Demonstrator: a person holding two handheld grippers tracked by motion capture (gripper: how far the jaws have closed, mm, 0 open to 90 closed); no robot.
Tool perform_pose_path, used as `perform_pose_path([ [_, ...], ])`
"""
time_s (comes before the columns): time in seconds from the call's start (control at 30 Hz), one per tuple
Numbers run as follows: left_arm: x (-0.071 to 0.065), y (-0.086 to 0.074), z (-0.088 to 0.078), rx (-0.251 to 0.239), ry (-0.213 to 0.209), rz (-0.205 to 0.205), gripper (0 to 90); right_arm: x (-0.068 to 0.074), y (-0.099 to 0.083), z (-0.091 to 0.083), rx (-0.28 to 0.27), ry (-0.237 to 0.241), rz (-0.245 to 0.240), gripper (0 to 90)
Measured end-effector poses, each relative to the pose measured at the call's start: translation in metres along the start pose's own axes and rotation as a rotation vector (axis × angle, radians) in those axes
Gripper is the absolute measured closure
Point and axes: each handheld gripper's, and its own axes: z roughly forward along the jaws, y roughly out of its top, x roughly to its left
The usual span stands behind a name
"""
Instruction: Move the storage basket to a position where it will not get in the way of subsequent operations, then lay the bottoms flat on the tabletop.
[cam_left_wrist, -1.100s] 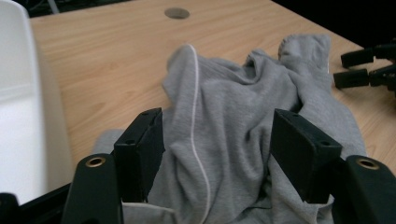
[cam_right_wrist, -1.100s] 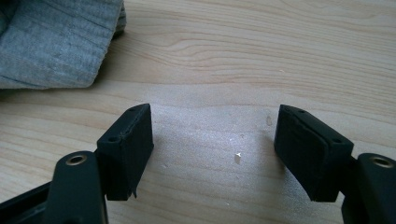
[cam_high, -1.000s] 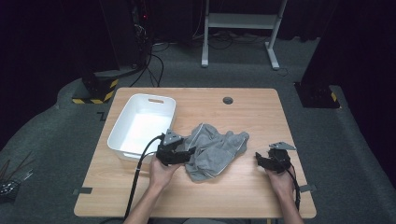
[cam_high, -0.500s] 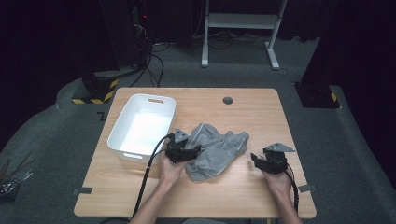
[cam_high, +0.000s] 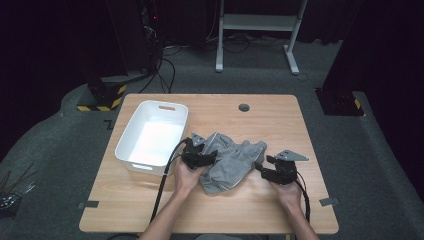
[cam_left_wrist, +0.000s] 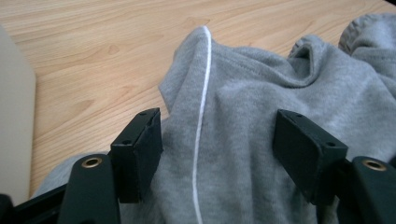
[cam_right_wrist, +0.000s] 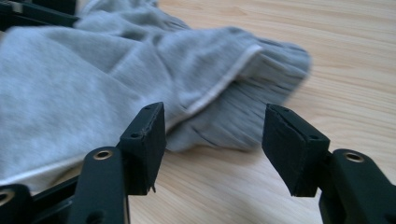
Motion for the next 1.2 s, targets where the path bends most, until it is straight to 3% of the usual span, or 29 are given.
perform_pose_path([
  [0.23,0.002,0.001,0.005,0.016,0.001,-0.022,33.3,0.010,0.007,0.015,0.022,0.063,0.023,35.9],
  [0.33,0.000,-0.001,0.009,0.039,-0.001,-0.004,39.7,0.010,0.007,0.019,0.016,0.088,0.042,47.1],
  [0.5,-0.004,-0.003,0.011,0.074,-0.012,0.030,59.9,0.008,0.007,0.019,0.016,0.100,0.052,75.6],
  [0.6,-0.006,-0.004,0.011,0.089,-0.018,0.035,69.5,0.006,0.007,0.018,0.025,0.100,0.039,82.4],
  [0.7,-0.008,-0.006,0.009,0.096,-0.011,0.045,75.7,0.005,0.006,0.015,0.032,0.089,0.010,83.6],
  [0.9,-0.010,-0.014,0.003,0.114,-0.019,0.035,78.2,-0.007,0.002,-0.003,0.017,0.046,-0.005,83.7],
  [1.1,-0.017,-0.023,-0.005,0.152,-0.029,0.062,79.9,-0.035,-0.010,-0.024,0.032,-0.036,0.016,83.7],
  [1.2,-0.019,-0.025,-0.009,0.165,-0.033,0.066,80.0,-0.047,-0.018,-0.026,0.078,-0.084,0.018,83.6],
])
